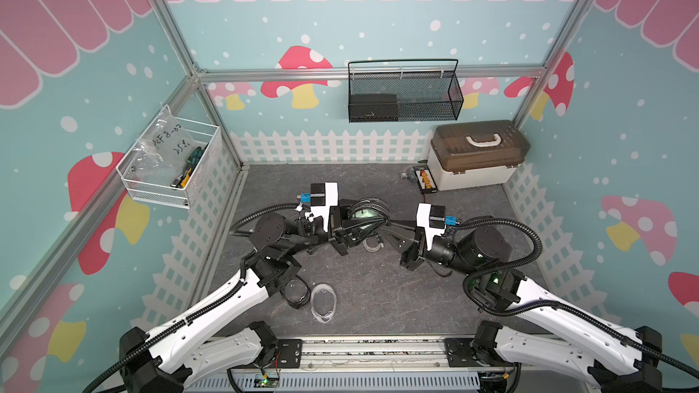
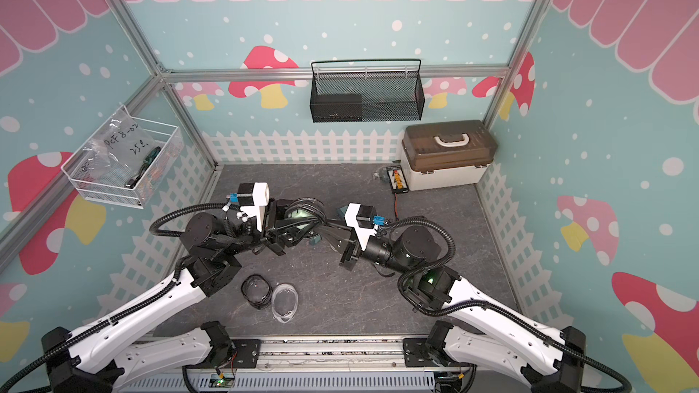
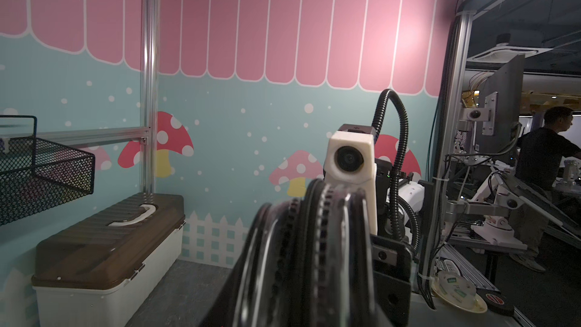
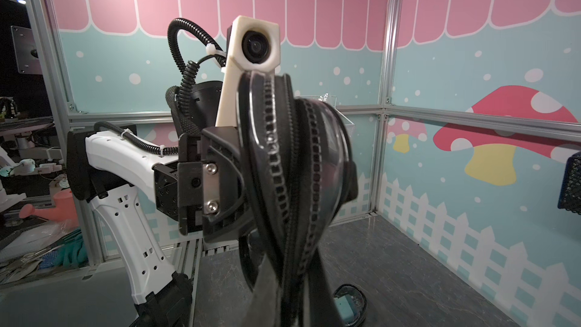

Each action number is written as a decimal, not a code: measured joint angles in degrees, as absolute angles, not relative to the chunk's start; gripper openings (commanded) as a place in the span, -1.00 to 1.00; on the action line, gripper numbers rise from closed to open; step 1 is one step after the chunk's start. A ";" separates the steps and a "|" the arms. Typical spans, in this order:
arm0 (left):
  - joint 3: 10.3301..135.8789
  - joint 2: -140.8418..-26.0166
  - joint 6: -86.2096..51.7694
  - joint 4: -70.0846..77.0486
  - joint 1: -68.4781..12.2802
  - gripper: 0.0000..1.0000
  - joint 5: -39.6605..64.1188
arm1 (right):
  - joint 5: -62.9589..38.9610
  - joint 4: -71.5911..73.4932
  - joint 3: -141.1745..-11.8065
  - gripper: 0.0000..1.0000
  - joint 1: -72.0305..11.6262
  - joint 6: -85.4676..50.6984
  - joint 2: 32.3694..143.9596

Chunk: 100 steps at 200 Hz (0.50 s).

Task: Pack away charging kits
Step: Zip the zipper on the storage bag.

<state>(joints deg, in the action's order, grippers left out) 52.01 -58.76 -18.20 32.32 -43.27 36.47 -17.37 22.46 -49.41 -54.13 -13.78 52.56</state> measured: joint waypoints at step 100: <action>56.21 -61.43 -17.30 21.32 -44.01 -1.00 27.29 | -4.99 20.23 -45.74 0.07 -53.56 -9.61 47.07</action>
<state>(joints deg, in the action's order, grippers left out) 56.21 -61.43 -17.30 21.32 -44.01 27.29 -4.99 20.23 -45.74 -53.56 -9.61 47.07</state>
